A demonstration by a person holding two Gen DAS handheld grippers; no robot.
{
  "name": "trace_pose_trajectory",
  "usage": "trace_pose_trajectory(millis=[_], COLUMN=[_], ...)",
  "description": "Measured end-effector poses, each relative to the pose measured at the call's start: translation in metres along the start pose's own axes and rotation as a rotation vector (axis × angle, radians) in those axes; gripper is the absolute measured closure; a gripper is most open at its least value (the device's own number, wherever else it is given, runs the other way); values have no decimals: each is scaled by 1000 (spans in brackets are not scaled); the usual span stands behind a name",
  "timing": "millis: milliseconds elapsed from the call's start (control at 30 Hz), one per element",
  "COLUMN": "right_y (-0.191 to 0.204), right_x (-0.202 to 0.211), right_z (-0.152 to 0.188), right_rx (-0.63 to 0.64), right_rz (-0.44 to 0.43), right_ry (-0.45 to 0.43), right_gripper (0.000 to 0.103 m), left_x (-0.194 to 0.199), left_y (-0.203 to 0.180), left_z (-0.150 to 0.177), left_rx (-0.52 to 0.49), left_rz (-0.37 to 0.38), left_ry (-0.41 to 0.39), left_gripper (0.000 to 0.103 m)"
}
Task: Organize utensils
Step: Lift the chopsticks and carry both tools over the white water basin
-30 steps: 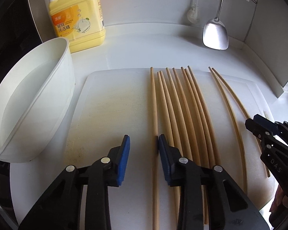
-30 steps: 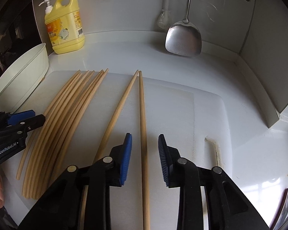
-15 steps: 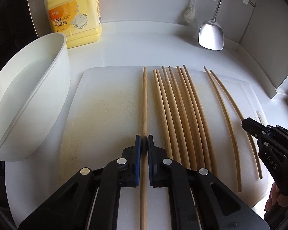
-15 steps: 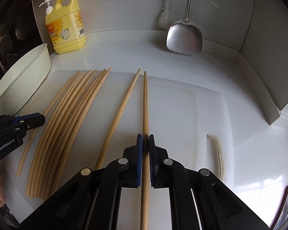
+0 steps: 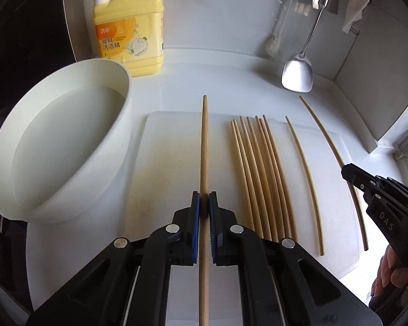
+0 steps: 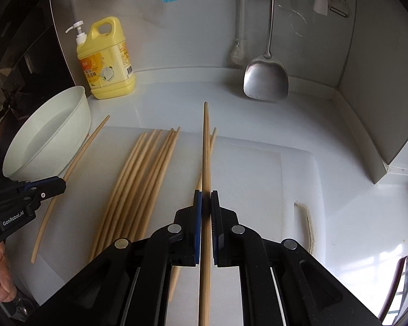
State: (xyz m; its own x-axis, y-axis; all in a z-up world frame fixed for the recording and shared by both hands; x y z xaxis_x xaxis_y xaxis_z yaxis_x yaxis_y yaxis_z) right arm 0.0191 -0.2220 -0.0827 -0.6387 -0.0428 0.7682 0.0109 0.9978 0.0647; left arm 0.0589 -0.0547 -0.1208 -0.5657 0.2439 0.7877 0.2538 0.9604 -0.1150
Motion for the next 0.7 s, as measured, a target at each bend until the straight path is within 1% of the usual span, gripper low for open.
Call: trace_pose_trajectory(millis=[167,300,400,533,700], right_y=[49,98,138,192,251], right_x=[14,14,7,-13,-45], right_z=[-31,-56,-76,-97,-113], right_rx=[38,101,125,145,171], right_rz=[-61,-113,-162,-231,-292], right_ry=[-50,-87,-100,-98,-57], right_gripper=[97,97,97,97,97], left_x=[33,58,71,75,61], left_y=[30,74,114,165,218], left_z=[-27,-46,-56,-68,-81], left_rx=[30,63,93,123,170], left_rz=[-13,-58,-102,-155,-175], left_ry=[-72,-119,-139,-144,-145], left_gripper=[96,96,96,96,96])
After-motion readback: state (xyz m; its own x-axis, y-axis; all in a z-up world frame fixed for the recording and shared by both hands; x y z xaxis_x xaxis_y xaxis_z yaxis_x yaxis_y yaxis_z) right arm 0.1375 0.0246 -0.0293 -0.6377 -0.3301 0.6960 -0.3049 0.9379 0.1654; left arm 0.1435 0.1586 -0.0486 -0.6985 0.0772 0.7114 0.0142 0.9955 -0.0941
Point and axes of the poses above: each gripper's, at about its wrist camera, not at the fingertips, and x roughly against the way its jaws point, y to its left, z to its underside, the point moved 7 cm from there along -x, roughly the way its jaws point, and after that the axes turned 4 degrees about -y, right-handed, at the moved point
